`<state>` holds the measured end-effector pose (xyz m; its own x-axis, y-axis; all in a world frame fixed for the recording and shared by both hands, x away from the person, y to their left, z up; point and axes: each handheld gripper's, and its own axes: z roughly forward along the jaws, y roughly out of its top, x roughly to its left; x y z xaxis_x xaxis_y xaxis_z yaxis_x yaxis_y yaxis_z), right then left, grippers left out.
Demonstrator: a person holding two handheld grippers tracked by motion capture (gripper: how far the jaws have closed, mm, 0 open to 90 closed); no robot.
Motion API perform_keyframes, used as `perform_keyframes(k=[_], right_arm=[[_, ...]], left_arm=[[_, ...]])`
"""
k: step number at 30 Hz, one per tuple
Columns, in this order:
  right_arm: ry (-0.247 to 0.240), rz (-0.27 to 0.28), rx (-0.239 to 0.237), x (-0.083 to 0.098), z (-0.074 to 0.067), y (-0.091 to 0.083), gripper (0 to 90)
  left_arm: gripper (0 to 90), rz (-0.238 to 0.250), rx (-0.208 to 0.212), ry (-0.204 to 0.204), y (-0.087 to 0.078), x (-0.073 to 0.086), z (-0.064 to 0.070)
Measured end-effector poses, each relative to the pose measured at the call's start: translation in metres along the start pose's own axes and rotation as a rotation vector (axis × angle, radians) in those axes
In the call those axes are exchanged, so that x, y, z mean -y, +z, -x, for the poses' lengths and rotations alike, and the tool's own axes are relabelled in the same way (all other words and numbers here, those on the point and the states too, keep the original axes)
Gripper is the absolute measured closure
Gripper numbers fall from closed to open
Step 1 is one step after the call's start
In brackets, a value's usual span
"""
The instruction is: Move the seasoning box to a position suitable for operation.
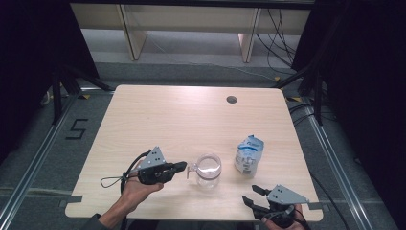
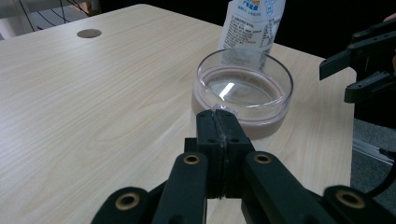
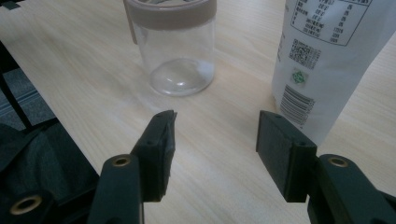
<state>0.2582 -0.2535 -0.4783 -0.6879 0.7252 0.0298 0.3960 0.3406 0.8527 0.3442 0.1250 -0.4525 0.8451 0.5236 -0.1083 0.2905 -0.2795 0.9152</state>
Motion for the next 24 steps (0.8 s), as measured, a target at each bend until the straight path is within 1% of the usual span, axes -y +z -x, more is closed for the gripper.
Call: perform_keyframes(k=[1,3,4,5,6,8,9,11,12,13,15,16,17,18,19,20,21,22,23,24], right_arm=[[0.015,-0.002,0.0,-0.001,-0.001,0.001,48.8],[0.008,0.009,0.0,-0.002,0.0,0.005,49.6],[-0.006,0.011,0.001,-0.003,0.001,0.006,49.6],[-0.002,0.001,-0.002,-0.004,0.0,0.007,49.9],[-0.015,0.012,0.003,-0.005,0.0,0.008,50.5],[-0.006,0.002,-0.006,-0.006,-0.001,0.009,50.8],[-0.022,0.017,-0.005,-0.007,0.0,0.011,51.4],[-0.025,0.009,-0.025,-0.01,-0.002,0.017,52.0],[-0.025,0.009,-0.025,-0.01,-0.002,0.017,52.0],[-0.046,0.02,-0.028,-0.011,-0.001,0.02,52.0],[-0.045,0.017,-0.03,-0.013,-0.003,0.022,52.0],[-0.031,0.013,-0.038,-0.015,-0.005,0.023,52.1],[-0.04,0.011,-0.041,-0.015,-0.004,0.024,52.0],[-0.048,0.022,-0.039,-0.016,-0.004,0.026,52.1],[-0.038,0.022,-0.039,-0.016,-0.005,0.026,52.1],[-0.027,0.011,-0.035,-0.017,-0.006,0.026,52.1],[-0.027,0.011,-0.035,-0.017,-0.006,0.026,52.1],[-0.045,0.021,-0.036,-0.018,-0.007,0.028,52.2],[-0.045,0.018,-0.039,-0.018,-0.007,0.029,52.3],[-0.053,0.019,-0.033,-0.018,-0.007,0.029,52.2]], left_arm=[[88.9,-0.008,-0.002,0.004,0.001,-0.001,0.0],[89.0,-0.007,0.002,0.003,0.003,-0.003,0.001],[89.0,-0.004,0.014,0.006,0.004,-0.003,0.0],[89.1,-0.007,0.003,0.003,0.004,-0.004,0.001],[89.1,-0.007,0.003,0.003,0.004,-0.004,0.001],[89.2,-0.01,0.009,0.005,0.006,-0.006,-0.001],[89.2,-0.005,0.011,-0.003,0.007,-0.006,-0.001],[89.2,0.0,0.017,-0.009,0.008,-0.008,-0.001],[89.2,0.002,0.018,-0.01,0.008,-0.008,-0.001],[89.2,-0.005,0.011,-0.009,0.008,-0.009,0.0],[89.2,-0.001,0.014,-0.014,0.01,-0.009,0.0],[89.2,-0.006,0.018,-0.01,0.011,-0.009,0.001],[89.2,-0.01,0.016,-0.01,0.011,-0.009,0.001],[89.2,-0.01,0.016,-0.01,0.011,-0.009,0.001],[89.2,-0.004,0.016,-0.027,0.012,-0.008,0.002],[89.2,-0.005,0.016,-0.029,0.012,-0.008,0.002],[89.2,-0.005,0.016,-0.029,0.012,-0.008,0.002],[89.1,-0.002,0.017,-0.027,0.013,-0.009,0.002],[89.1,-0.007,0.017,-0.004,0.012,-0.01,0.001],[89.2,-0.007,0.017,-0.004,0.012,-0.01,0.001]])
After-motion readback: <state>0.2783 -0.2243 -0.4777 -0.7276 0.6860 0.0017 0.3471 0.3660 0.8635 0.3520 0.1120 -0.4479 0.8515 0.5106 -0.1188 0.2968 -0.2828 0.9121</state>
